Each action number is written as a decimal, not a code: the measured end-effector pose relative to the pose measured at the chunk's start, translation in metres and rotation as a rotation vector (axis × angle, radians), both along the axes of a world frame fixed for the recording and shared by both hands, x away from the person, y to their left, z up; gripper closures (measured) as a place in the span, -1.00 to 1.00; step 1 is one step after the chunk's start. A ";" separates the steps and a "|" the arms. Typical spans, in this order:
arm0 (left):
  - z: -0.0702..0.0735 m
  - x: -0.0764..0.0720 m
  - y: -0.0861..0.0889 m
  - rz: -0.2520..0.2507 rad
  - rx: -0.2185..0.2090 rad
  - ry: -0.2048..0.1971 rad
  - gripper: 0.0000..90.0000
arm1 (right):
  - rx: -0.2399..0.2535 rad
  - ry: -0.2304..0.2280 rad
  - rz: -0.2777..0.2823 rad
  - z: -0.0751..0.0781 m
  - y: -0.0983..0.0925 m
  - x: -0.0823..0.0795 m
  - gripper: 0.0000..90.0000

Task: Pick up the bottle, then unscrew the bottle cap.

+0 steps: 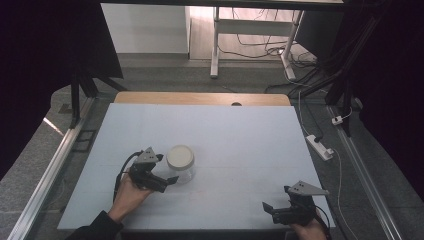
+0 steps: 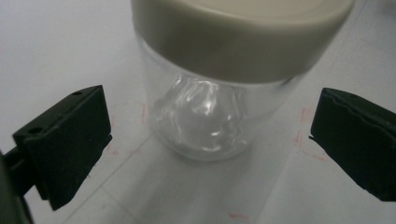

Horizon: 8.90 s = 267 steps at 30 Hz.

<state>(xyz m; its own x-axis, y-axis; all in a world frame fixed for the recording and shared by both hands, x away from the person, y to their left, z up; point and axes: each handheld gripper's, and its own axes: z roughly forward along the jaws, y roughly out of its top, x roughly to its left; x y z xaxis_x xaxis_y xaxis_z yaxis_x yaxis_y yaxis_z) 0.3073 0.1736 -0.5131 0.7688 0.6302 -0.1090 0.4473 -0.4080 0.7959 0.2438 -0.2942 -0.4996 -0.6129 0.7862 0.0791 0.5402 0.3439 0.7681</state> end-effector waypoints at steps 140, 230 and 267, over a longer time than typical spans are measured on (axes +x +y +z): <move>0.057 0.005 -0.075 -0.228 0.001 -0.071 -0.83 | 0.094 -0.080 0.146 0.027 0.037 0.004 -1.00; 0.048 -0.001 -0.090 -0.486 -0.005 -0.049 -0.82 | 0.159 -0.092 0.758 0.078 0.175 0.079 -0.83; 0.052 -0.001 -0.086 -0.284 0.016 -0.072 -0.82 | 0.120 -0.200 0.404 0.075 0.193 0.058 -0.85</move>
